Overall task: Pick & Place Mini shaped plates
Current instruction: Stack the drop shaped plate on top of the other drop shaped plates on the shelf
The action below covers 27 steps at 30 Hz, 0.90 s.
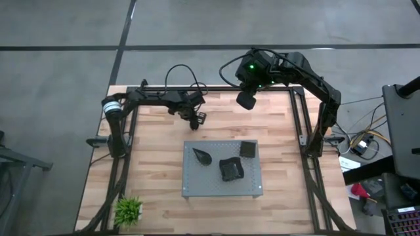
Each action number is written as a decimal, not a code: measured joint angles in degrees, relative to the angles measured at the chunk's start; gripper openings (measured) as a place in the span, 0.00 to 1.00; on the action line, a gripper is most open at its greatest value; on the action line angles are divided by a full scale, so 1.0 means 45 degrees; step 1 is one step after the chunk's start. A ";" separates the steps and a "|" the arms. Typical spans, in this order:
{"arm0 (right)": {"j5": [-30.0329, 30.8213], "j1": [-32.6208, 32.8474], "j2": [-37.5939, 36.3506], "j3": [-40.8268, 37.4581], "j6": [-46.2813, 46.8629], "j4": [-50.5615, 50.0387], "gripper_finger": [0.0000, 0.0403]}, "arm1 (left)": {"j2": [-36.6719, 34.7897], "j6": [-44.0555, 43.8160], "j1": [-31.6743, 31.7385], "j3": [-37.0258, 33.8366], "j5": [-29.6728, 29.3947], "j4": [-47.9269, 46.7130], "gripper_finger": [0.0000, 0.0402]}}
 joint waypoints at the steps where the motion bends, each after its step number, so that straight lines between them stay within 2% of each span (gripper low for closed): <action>1: 0.0000 0.0000 0.0000 0.0000 0.0003 0.0000 0.12 | -0.0079 -0.0018 0.0020 -0.0007 0.0005 -0.0031 0.00; 7: 0.0278 -0.0015 0.0000 0.0000 0.0516 0.0032 0.12 | -0.1071 -0.0378 0.0048 -0.0014 -0.0171 0.0398 0.00; 10: 0.0858 -0.0019 0.0000 0.0000 0.0687 0.0031 0.12 | -0.1890 -0.0649 0.0049 -0.0040 -0.0467 0.0536 0.00; 14: 0.0976 -0.0024 0.0000 0.0000 0.0673 0.0150 0.11 | -0.3199 -0.0755 0.0039 -0.0060 -0.0941 0.1120 0.00; 23: 0.0974 -0.0024 0.0015 -0.0015 0.0818 0.1722 0.11 | -0.6330 -0.0953 -0.0014 -0.0060 -0.3383 0.3549 0.00; 27: 0.0972 -0.0024 0.0017 -0.0015 0.0964 0.3270 0.11 | -0.7333 -0.0342 -0.0054 -0.0060 -0.3872 0.4599 0.00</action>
